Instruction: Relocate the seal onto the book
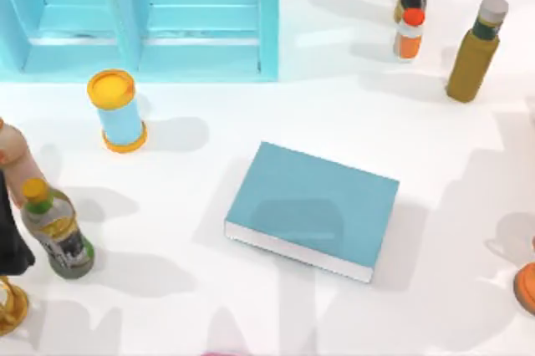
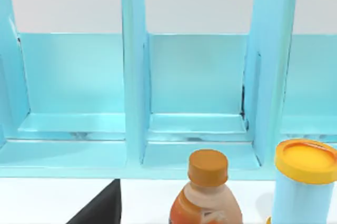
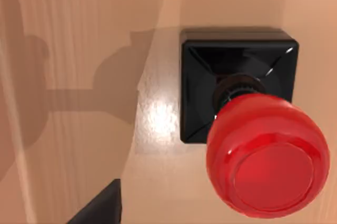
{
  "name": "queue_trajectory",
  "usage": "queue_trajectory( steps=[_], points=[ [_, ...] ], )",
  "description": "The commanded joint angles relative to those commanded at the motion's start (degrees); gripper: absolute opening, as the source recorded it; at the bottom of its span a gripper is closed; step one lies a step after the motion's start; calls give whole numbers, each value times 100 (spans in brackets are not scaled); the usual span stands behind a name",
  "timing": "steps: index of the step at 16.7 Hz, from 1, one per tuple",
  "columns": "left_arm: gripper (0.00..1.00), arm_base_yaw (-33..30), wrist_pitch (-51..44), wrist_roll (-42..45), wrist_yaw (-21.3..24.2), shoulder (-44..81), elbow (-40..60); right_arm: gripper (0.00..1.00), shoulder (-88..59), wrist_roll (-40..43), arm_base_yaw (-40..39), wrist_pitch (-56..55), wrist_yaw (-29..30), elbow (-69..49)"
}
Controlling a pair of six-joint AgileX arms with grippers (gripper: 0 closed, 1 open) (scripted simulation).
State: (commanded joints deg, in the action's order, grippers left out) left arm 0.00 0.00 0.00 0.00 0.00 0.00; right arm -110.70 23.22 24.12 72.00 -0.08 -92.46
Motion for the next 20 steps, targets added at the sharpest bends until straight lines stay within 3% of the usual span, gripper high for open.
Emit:
queue_trajectory(
  steps=[5, 10, 20],
  points=[
    [100, 0, 0, 0, 0, 0, 0, 100, -202, -3, -1, -1321, 1, 1067],
    [100, 0, 0, 0, 0, 0, 0, 100, -248, -1, 1, -1489, 1, 1223],
    [100, 0, 0, 0, 0, 0, 0, 25, -248, -1, 1, -1489, 1, 1223]
  ],
)
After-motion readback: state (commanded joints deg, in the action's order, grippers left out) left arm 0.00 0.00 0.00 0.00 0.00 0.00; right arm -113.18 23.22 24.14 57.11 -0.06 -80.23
